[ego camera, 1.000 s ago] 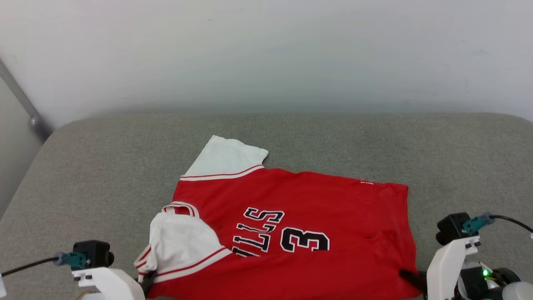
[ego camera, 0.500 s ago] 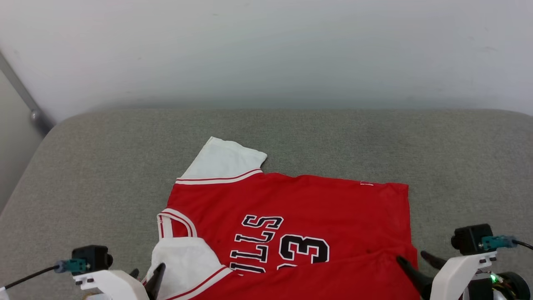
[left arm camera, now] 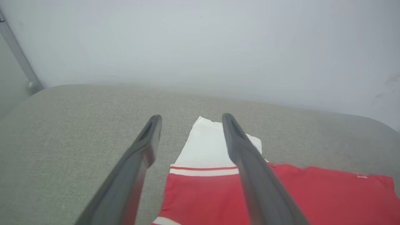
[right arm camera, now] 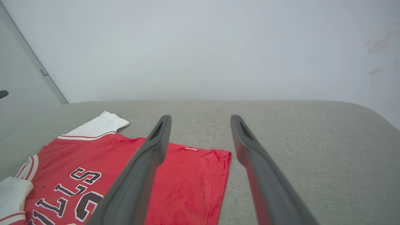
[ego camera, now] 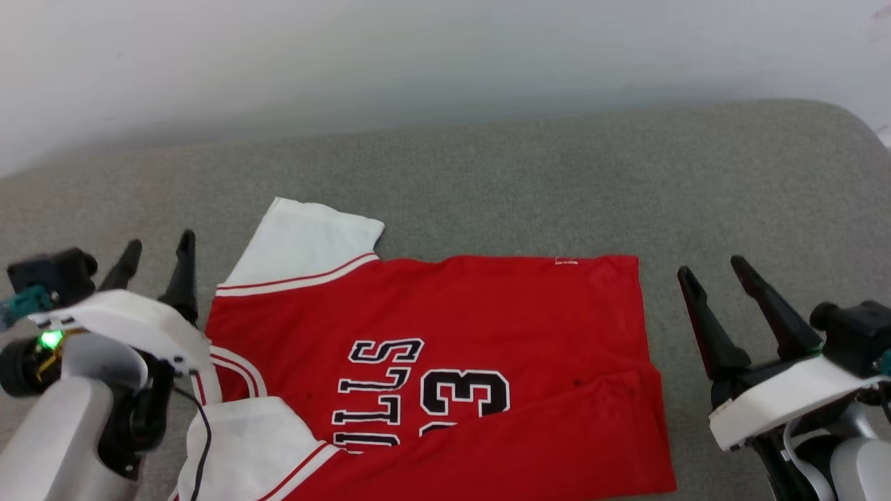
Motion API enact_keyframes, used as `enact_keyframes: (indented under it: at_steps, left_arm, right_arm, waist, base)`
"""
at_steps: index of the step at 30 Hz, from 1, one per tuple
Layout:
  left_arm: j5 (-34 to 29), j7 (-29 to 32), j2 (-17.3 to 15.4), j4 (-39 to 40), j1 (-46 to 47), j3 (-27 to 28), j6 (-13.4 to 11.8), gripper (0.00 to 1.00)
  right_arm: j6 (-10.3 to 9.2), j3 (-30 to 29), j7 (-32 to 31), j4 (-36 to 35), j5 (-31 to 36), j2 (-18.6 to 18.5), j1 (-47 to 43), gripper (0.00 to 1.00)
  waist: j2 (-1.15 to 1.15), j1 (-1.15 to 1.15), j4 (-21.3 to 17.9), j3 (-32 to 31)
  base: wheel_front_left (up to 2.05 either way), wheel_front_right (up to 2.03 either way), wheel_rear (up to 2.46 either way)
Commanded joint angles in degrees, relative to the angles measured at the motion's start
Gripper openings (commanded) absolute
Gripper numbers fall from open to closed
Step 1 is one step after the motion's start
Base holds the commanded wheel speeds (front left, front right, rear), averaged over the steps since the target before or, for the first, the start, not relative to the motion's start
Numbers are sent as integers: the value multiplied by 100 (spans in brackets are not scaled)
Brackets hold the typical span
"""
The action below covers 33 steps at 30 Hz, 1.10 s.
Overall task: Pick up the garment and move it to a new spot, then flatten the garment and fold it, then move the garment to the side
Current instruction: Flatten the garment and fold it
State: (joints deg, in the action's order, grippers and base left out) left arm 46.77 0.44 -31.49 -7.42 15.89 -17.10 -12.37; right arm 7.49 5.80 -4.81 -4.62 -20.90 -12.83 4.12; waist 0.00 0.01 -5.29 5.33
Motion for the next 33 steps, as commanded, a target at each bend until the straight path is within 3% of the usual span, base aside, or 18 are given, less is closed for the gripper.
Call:
enact_keyframes:
  at_steps: [1, 5, 9, 14, 18, 25, 28, 29, 30, 31, 32, 33]
  left_arm:
    - [-51, -12, -17, -74, 275, 16, 48, 100]
    - [-118, 164, -185, -228, 1009, 37, 196, 100]
    - [33, 642, -349, -414, 1701, -34, 544, 100]
    - [360, 1777, -724, -696, 2451, -185, 1033, 100]
    - [637, 2885, -1118, -927, 2878, -291, 1240, 100]
    - [873, 4379, -1640, -1088, 3090, -498, 1095, 100]
    - [994, 4845, -1666, -1234, 2862, -617, 934, 100]
    - [1051, 4983, -1640, -1254, 2787, -655, 883, 79]
    - [1077, 5086, -1602, -1262, 2720, -712, 842, 40]
    - [1133, 5198, -1554, -1265, 2661, -768, 818, 13]
    - [1169, 5261, -1489, -1253, 2603, -809, 789, 0]
    - [1192, 5277, -1426, -1245, 2569, -829, 779, 0]
  right_arm:
    - [-1, -12, 107, -101, 77, 77, 159, 100]
    - [-1, -28, 281, -334, 188, 227, 526, 100]
    - [0, -98, 374, -477, 294, 340, 750, 100]
    - [-1, -175, 402, -563, 385, 488, 837, 100]
    - [0, -147, 411, -538, 379, 588, 827, 100]
    - [-1, -74, 470, -404, 272, 712, 813, 100]
    - [0, -60, 497, -336, 219, 743, 835, 100]
    - [0, -70, 492, -318, 211, 747, 834, 100]
    - [-1, -74, 487, -298, 171, 750, 836, 100]
    - [-1, -89, 476, -282, 154, 747, 836, 100]
    - [-1, -98, 467, -273, 132, 729, 842, 100]
    - [-1, -94, 430, -257, 87, 707, 851, 100]
  waist:
    - [0, -1, -306, 597]
    - [0, -1, -521, 1217]
    - [0, -1, -650, 1686]
    - [0, -1, -814, 2076]
    - [0, -1, -983, 2300]
    - [0, -1, -1245, 2629]
    - [0, -1, -1333, 2733]
    - [0, -1, -1349, 2763]
    - [0, -1, -1358, 2784]
    - [0, -1, -1364, 2800]
    - [0, -1, -1366, 2811]
    - [0, -1, -1365, 2820]
  base:
    - [0, 0, 0]
    - [0, 0, 0]
    - [0, 0, 0]
    - [0, 0, 0]
    - [0, 0, 0]
    - [0, 0, 0]
    - [0, 0, 0]
    - [0, 0, 0]
    - [0, 0, 0]
    - [0, 0, 0]
    - [0, 0, 0]
    - [0, 0, 0]
